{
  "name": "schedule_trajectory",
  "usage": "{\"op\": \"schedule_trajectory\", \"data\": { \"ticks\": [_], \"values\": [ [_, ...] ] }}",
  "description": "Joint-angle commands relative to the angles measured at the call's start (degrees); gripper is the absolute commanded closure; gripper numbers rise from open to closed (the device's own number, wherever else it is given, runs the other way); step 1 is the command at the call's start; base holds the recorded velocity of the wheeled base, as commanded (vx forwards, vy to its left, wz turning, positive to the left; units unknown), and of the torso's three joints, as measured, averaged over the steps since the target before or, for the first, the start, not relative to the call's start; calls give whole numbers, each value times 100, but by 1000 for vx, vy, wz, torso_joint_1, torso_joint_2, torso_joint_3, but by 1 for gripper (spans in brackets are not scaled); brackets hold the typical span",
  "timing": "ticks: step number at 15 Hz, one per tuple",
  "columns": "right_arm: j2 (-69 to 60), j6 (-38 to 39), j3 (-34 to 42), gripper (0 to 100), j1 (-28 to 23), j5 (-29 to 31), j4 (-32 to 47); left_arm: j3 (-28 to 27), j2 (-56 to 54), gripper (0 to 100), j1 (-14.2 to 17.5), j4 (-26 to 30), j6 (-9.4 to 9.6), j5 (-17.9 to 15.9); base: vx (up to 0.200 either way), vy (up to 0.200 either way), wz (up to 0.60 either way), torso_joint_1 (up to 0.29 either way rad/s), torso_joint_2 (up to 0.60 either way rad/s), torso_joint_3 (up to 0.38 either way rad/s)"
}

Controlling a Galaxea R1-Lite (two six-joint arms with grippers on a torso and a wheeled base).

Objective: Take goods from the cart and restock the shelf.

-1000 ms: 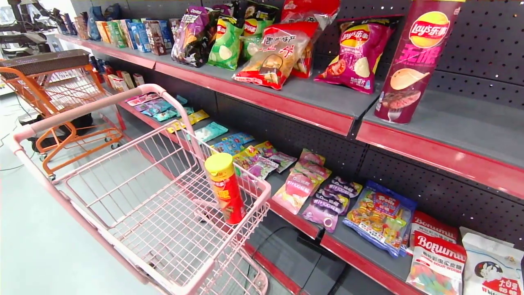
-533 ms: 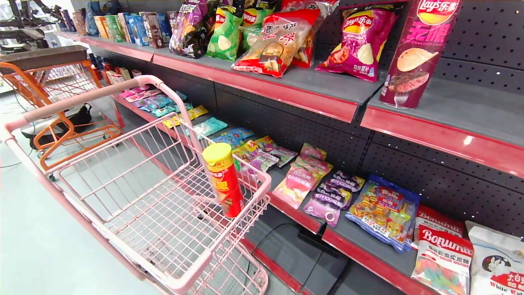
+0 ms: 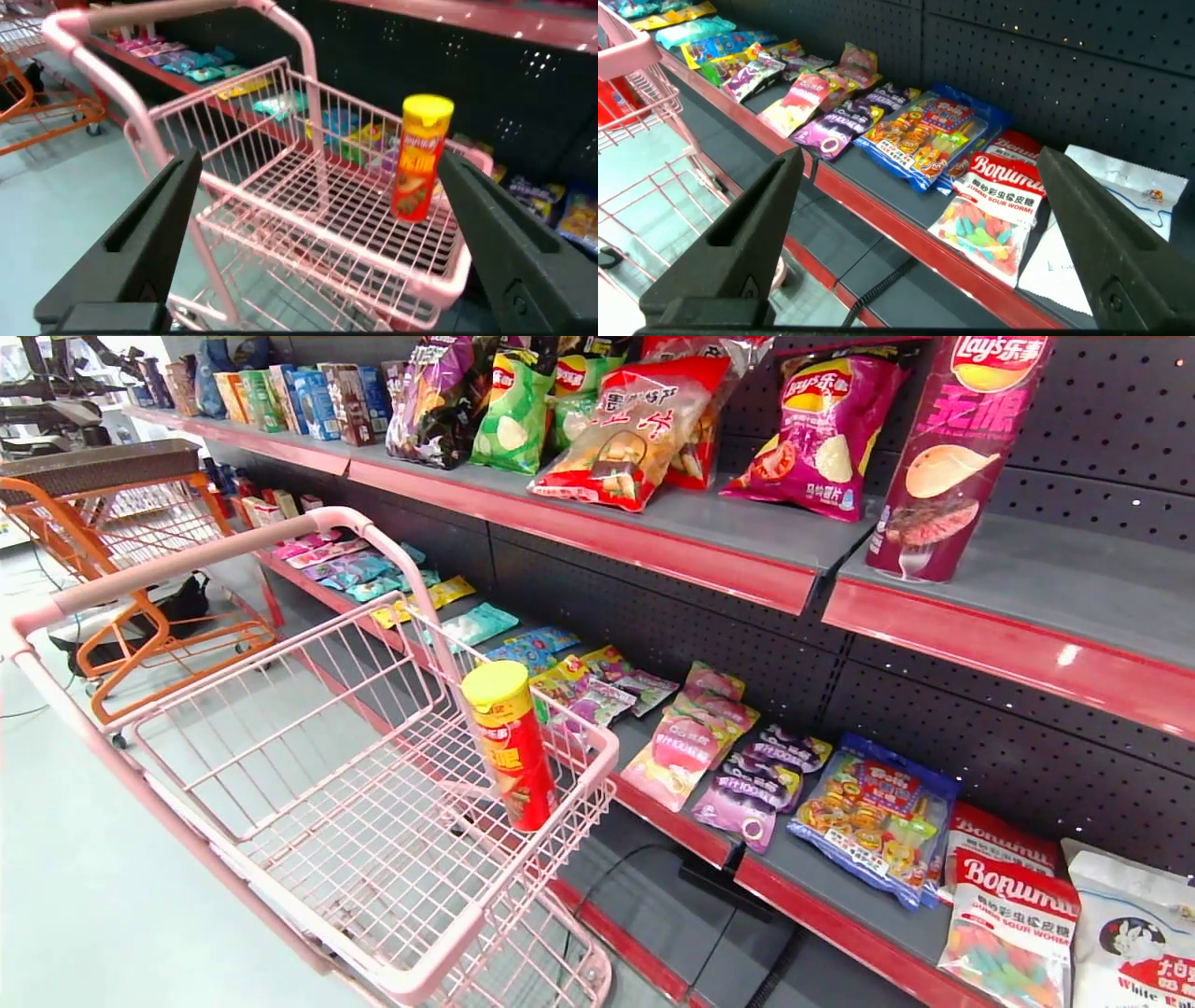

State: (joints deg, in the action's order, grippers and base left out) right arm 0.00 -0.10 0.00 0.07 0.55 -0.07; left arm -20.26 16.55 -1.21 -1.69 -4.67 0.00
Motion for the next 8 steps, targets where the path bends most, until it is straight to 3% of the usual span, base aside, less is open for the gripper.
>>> {"op": "schedule_trajectory", "data": {
  "ticks": [1, 4, 6, 8],
  "values": [
    [0, -8, 0, 0, 1, -2, -1, -1481, 2959, 0, -99, -340, 36, -53, 0, 0, 0, 0, 0, 0],
    [0, -8, 0, 0, 1, -2, -1, -1481, 5200, 0, -222, -2599, 80, -633, 0, 0, 0, 0, 0, 0],
    [0, -8, 0, 0, 1, -11, -1, -1481, 6061, 0, -635, -3179, 89, -826, 0, 0, 0, 0, 0, 0],
    [0, -8, 0, 0, 1, -11, -1, -1454, 6571, 0, -925, -3249, 80, -1151, 0, 0, 0, 0, 0, 0]
  ]
}}
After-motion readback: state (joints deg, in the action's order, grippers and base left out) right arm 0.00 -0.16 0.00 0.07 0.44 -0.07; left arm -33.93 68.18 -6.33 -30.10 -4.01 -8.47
